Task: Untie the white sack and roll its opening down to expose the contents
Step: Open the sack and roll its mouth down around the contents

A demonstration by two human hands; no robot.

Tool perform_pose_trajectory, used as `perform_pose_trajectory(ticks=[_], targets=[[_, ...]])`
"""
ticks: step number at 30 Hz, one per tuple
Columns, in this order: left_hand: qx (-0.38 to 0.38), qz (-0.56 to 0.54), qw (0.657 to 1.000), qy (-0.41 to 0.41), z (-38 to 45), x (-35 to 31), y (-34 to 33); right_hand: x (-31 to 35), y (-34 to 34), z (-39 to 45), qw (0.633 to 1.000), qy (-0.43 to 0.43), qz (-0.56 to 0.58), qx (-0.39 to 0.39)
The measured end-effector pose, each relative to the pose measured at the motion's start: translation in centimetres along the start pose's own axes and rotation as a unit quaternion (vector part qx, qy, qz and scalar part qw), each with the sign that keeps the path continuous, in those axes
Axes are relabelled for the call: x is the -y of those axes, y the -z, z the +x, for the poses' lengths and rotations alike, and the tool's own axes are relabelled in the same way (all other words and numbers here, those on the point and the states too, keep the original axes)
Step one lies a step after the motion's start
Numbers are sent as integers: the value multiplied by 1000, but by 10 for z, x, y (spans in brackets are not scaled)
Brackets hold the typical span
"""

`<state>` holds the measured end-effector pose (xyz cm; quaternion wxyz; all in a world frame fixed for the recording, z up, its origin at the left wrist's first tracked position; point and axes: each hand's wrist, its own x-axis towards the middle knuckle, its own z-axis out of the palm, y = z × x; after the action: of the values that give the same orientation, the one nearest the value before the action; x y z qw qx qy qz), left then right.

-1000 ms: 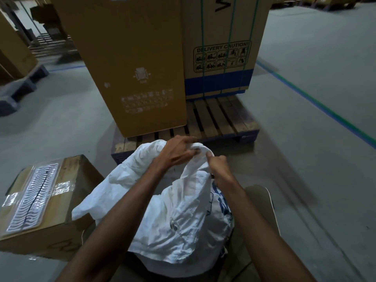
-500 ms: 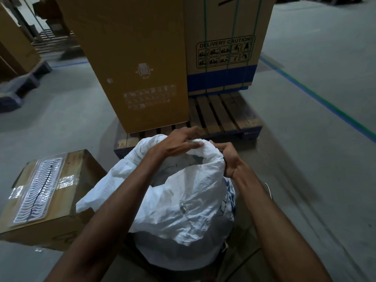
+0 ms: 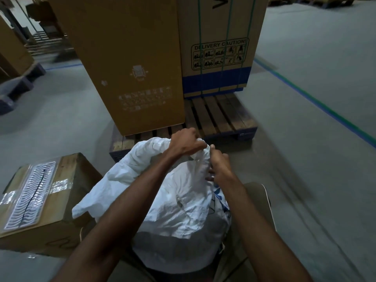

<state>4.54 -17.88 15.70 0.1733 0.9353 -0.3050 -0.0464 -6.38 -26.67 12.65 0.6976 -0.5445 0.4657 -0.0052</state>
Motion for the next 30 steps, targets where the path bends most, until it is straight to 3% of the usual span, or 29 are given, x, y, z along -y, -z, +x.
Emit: perform_pose_trajectory(ticks=[4,7,9,11,12,14,16,18,21,23,25,28,30], targets=[[19,-58,998,3,-1,9,4,5,-7,-3,998,-16,-51,28],[13,3,999,-42,-8,13,12,4,-11,0,999,-5,-39,27],[-50,8,996,-66,-27,17,16,3,-11,5,999,-7,-20,24],[-126,-63,985,-98,-57,22,18,2,-13,10,999,-3,40,27],[-118,-101,982,-109,-72,24,16,3,-14,14,997,-3,66,29],[-17,-149,984,-97,-100,27,8,9,-16,12,994,-12,99,38],[27,-105,990,-93,-120,29,-6,17,-17,4,991,-13,122,57],[-6,-51,994,-93,-129,32,-21,25,-15,-16,982,-30,171,75],[-73,-64,993,-64,-132,28,-35,25,-7,-22,969,-75,208,110],[-111,-81,989,-55,-132,26,-38,24,-2,-23,963,-55,229,131],[-148,-97,982,-61,-132,29,-36,18,1,-20,973,4,207,101],[-206,-106,970,-76,-126,40,-21,-8,2,-26,996,64,51,26],[-220,-78,968,-93,-118,47,-9,-25,-3,-37,996,65,7,56]])
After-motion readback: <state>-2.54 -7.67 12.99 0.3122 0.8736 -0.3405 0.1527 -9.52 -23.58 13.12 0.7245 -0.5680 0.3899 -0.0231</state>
